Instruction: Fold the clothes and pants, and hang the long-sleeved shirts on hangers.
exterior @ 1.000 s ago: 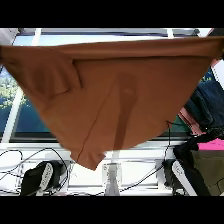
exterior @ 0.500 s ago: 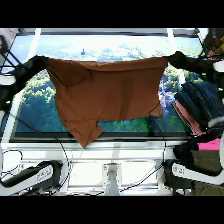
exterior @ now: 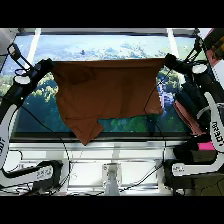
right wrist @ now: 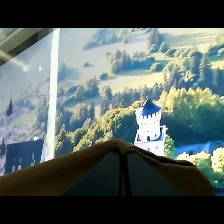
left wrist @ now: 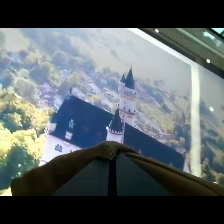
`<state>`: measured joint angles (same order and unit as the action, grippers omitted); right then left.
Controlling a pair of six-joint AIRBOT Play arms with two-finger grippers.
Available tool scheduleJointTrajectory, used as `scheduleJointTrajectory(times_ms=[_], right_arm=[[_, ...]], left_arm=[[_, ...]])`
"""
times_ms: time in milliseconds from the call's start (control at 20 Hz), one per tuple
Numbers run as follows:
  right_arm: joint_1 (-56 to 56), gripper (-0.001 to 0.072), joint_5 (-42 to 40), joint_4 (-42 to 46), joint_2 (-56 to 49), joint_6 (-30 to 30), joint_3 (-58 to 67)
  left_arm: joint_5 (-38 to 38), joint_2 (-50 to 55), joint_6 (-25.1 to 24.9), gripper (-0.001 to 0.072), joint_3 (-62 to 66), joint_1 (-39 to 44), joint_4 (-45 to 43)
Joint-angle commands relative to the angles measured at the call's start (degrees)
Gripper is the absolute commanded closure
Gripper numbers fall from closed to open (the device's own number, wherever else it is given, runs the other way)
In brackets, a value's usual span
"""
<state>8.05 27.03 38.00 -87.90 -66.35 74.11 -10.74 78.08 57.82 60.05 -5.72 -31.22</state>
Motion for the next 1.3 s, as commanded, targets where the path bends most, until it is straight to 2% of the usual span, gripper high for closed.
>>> scheduleJointTrajectory(times_ms=[0,150,250,400,550,750,1050,1250], right_arm=[[2.0,0.0696,10.3,2.1,-0.5,-4.0,2.0],[5.6,0.0697,18.9,8.2,-0.5,-9.9,3.7],[7.6,0.0697,25.2,10.1,-0.5,-10.6,3.8],[8.3,0.0696,32.4,11.4,-0.5,-10.4,3.9],[8.3,0.0696,35.2,13.4,-0.6,-9.2,3.8],[6.9,0.0697,37.6,14.9,-3.4,-9.2,3.6],[4.4,0.0696,36.3,15.9,-10.6,-10.2,3.6],[4.5,0.0695,35.3,19.7,-11.4,-11.6,3.7]], left_arm=[[-13.9,-0.2,8.0,0.0688,0.0,-4.3,0.0],[-27.8,-0.2,10.7,0.0688,0.0,-11.4,0.0],[-36.4,-0.2,10.9,0.0689,0.0,-15.9,0.0],[-44.1,-0.2,10.8,0.0689,0.0,-18.6,-0.3],[-46.1,-0.2,11.6,0.069,0.0,-17.7,-6.4],[-46.1,0.6,17.5,0.069,0.0,-15.7,-19.2],[-45.9,5.6,18.1,0.0689,0.0,-14.0,-19.8],[-45.6,8.9,18.0,0.0687,0.0,-12.4,-19.8]])
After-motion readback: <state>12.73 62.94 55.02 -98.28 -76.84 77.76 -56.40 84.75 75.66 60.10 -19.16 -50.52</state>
